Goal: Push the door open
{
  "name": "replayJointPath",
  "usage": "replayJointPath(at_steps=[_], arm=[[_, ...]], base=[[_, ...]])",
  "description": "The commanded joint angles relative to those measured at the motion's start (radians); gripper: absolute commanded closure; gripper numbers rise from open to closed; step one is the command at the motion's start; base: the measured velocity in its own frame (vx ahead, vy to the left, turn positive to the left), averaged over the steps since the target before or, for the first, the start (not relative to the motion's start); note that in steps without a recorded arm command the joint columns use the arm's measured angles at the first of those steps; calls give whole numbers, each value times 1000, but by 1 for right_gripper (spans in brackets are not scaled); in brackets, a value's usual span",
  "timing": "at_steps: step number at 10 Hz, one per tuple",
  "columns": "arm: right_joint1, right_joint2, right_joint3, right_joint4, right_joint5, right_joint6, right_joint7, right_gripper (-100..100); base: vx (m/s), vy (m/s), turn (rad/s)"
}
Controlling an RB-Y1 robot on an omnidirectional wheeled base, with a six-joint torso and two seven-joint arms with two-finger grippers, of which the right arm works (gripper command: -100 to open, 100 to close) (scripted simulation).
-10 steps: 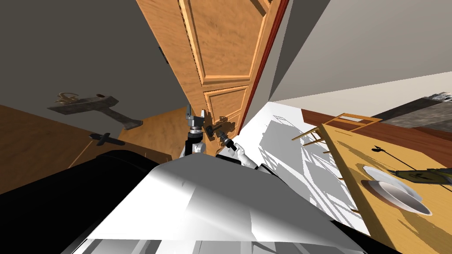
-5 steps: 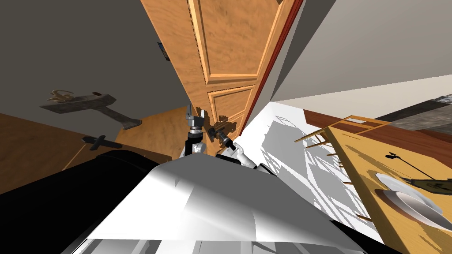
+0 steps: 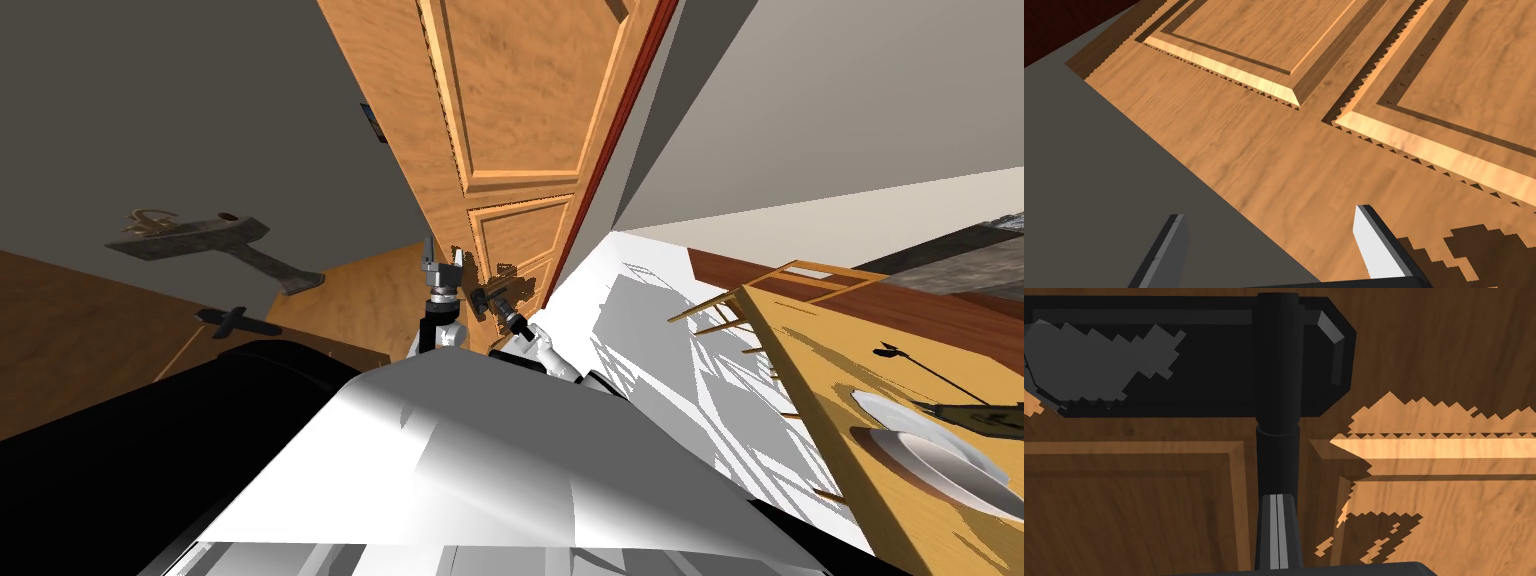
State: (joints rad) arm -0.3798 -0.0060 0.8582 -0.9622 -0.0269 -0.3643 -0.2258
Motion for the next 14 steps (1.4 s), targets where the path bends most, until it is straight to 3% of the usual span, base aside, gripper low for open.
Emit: replayJointPath(at_steps=[1,4,6,7,8,11,14], arm=[[4,-30,3,-8,-4,-4,-6,-100],[9,-31,7,-17,-9,-8,-12,-100],[12,-7,9,-24,-14,-12,-17,-100],[9,-17,9,-22,-13,-10,-17,-100],[9,-29,3,-18,-12,-12,-14,-100],[8,-32,-5,-12,-11,-14,-9,-100],[7,-10,-16,-3,-9,-18,-2,-100]], base=[[-63,-79,-62],[-135,-124,-35],[-135,-143,-40],[-50,-59,2],[65,97,39],[114,159,20],[124,163,24]])
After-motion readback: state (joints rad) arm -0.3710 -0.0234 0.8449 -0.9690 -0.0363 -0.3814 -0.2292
